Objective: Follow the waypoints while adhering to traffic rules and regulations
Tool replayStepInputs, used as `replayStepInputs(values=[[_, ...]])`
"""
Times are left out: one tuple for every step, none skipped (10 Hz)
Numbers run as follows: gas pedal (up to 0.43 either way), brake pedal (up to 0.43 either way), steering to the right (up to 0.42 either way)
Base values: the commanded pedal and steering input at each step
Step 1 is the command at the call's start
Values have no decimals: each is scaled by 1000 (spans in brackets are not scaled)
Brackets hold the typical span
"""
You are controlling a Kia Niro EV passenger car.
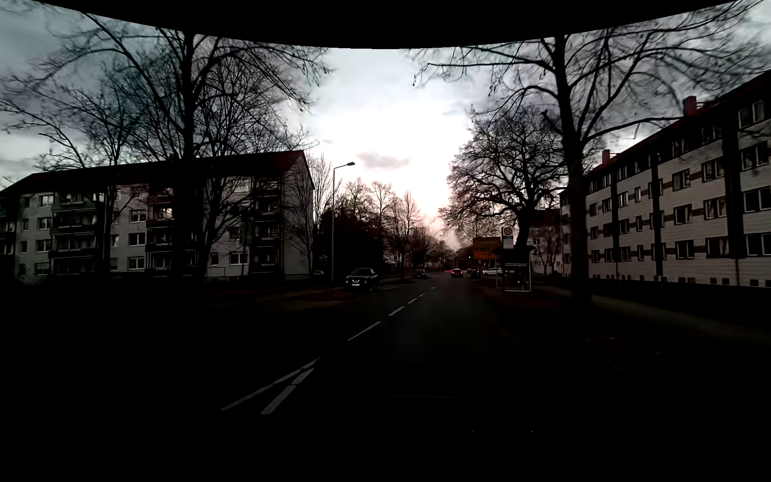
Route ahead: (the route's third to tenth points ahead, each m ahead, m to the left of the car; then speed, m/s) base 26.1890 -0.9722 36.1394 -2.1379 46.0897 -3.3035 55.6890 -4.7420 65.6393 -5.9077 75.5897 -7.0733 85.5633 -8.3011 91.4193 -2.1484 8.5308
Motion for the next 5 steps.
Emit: replayStepInputs(values=[[130,0,24],[130,0,33],[130,0,42],[130,0,48],[130,0,49]])
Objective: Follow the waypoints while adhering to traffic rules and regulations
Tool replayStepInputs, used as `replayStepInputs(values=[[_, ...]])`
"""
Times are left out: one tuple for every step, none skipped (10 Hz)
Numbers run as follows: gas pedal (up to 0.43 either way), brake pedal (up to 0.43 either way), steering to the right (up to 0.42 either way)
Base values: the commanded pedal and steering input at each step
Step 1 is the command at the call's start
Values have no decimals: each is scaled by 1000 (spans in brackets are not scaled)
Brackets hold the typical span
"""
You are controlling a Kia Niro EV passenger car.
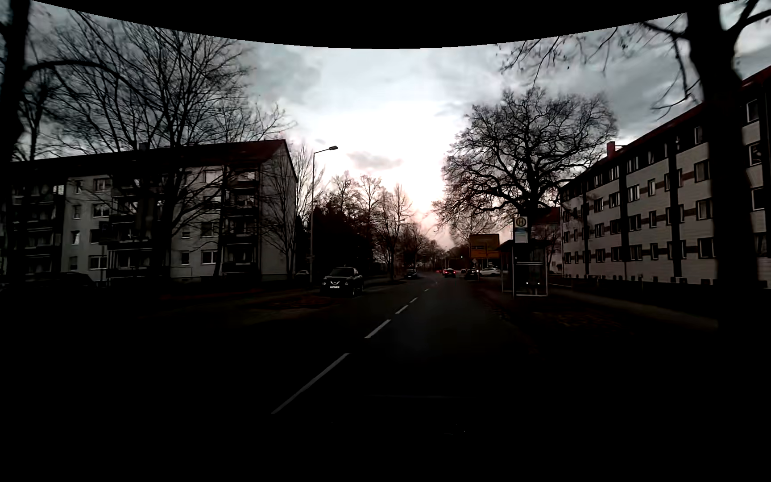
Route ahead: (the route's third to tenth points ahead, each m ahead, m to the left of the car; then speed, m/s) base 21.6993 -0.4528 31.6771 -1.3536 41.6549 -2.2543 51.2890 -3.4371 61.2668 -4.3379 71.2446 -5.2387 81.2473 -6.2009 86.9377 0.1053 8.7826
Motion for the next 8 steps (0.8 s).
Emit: replayStepInputs(values=[[130,0,49],[138,0,49],[138,0,46],[138,0,45],[138,0,44],[150,0,43],[150,0,41],[150,0,37]])
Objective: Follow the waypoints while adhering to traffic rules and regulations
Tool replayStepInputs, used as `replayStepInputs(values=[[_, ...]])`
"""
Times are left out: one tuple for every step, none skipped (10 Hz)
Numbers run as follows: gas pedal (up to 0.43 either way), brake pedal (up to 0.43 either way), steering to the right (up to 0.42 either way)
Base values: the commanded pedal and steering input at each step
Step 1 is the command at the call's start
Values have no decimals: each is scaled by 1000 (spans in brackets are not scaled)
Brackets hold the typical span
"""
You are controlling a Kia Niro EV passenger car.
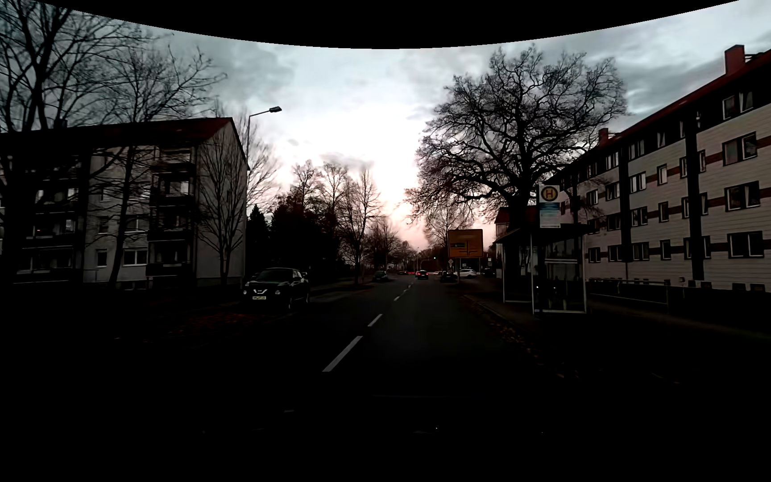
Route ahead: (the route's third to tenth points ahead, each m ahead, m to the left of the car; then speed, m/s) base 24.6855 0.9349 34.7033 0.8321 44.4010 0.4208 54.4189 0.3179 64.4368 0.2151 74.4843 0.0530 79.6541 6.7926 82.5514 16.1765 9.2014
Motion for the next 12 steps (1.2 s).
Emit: replayStepInputs(values=[[150,0,34],[150,0,31],[150,0,28],[150,0,20],[150,0,13],[150,0,8],[150,0,6],[150,0,5],[150,0,4],[150,0,3],[150,0,2],[138,0,2]])
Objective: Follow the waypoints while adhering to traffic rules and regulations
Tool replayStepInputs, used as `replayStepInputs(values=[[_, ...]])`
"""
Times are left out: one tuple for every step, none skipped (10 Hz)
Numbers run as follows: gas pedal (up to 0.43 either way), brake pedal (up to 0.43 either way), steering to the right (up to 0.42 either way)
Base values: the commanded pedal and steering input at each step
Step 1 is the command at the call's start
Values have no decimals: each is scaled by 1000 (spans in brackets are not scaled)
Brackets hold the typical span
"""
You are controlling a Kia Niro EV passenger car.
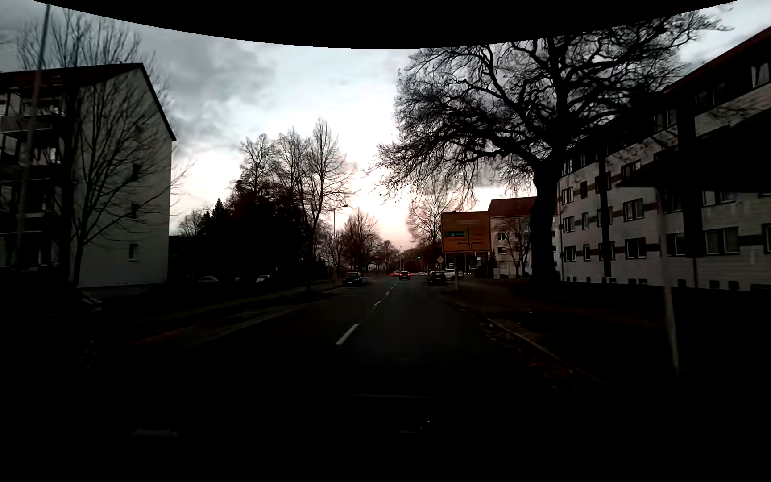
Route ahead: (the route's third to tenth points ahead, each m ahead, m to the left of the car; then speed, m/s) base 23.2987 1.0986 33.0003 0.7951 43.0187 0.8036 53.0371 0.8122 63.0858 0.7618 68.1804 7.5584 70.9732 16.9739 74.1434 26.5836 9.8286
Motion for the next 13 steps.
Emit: replayStepInputs(values=[[138,0,1],[130,0,1],[130,0,1],[130,0,1],[118,0,1],[110,0,1],[98,0,1],[87,0,1],[59,0,1],[59,0,2],[59,0,1],[59,0,-1],[59,0,-4]])
